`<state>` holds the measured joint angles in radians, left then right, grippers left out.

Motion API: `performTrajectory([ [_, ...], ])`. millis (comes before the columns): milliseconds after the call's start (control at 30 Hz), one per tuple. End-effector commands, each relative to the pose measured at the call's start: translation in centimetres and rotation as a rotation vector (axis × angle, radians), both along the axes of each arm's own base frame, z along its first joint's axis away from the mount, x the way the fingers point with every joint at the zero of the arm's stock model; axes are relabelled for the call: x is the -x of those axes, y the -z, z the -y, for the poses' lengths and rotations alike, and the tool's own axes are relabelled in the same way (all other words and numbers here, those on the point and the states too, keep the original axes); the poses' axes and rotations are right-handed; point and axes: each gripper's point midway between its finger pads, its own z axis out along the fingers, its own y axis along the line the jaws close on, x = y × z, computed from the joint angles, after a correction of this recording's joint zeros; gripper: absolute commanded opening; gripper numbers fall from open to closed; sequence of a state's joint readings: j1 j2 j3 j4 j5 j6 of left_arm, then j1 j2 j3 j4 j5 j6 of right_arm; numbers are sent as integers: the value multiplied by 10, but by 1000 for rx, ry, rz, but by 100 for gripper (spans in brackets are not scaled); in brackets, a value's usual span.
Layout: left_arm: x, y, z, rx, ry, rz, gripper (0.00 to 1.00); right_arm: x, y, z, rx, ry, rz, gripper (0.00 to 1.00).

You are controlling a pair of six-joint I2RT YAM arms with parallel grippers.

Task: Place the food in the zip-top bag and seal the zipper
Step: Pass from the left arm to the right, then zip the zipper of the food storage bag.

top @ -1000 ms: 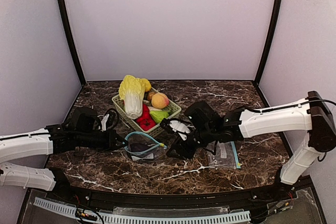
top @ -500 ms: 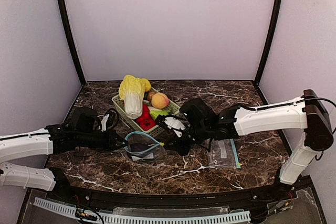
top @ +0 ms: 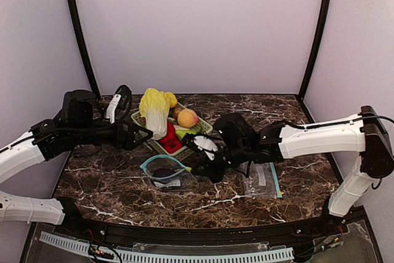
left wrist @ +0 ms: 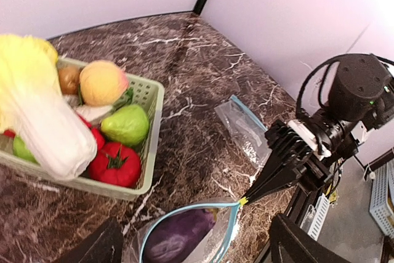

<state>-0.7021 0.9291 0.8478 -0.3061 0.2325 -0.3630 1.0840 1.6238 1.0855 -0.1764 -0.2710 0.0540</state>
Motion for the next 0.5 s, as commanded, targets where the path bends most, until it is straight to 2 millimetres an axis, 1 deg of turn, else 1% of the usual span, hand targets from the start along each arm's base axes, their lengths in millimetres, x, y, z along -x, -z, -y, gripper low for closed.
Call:
performTrajectory([
  [0,20,-14,26,-33,262,215,83,9,-20,-3,-77,-42,24,0],
  [33,23,-22,36,4,308,259,83,9,-22,-2,-89,-42,27,0],
  [67,34,-18,46,9,371,282,82,9,-24,-2,-98,-41,29,0],
  [100,35,-19,55,22,396,315,82,10,-25,-1,-105,-42,28,0],
  [133,45,-14,65,18,448,334,79,10,-26,-1,-113,-42,25,0],
  [167,46,-7,73,15,471,331,78,10,-27,0,-120,-44,20,0],
  [200,53,-1,81,11,521,351,75,11,-27,0,-126,-48,14,0],
  [233,53,5,89,12,539,355,74,12,-28,0,-129,-47,9,0],
  [267,57,11,94,13,569,350,72,12,-27,0,-131,-48,8,0],
  [300,56,17,100,12,580,344,71,12,-28,0,-132,-48,4,0],
  [333,57,20,103,17,597,339,67,13,-28,1,-136,-49,2,0],
  [367,55,24,108,16,606,337,66,13,-28,1,-139,-48,-1,0],
  [433,54,29,115,12,633,328,58,14,-27,2,-146,-46,-7,0],
  [467,55,31,116,8,644,326,56,14,-28,2,-148,-46,-9,0],
])
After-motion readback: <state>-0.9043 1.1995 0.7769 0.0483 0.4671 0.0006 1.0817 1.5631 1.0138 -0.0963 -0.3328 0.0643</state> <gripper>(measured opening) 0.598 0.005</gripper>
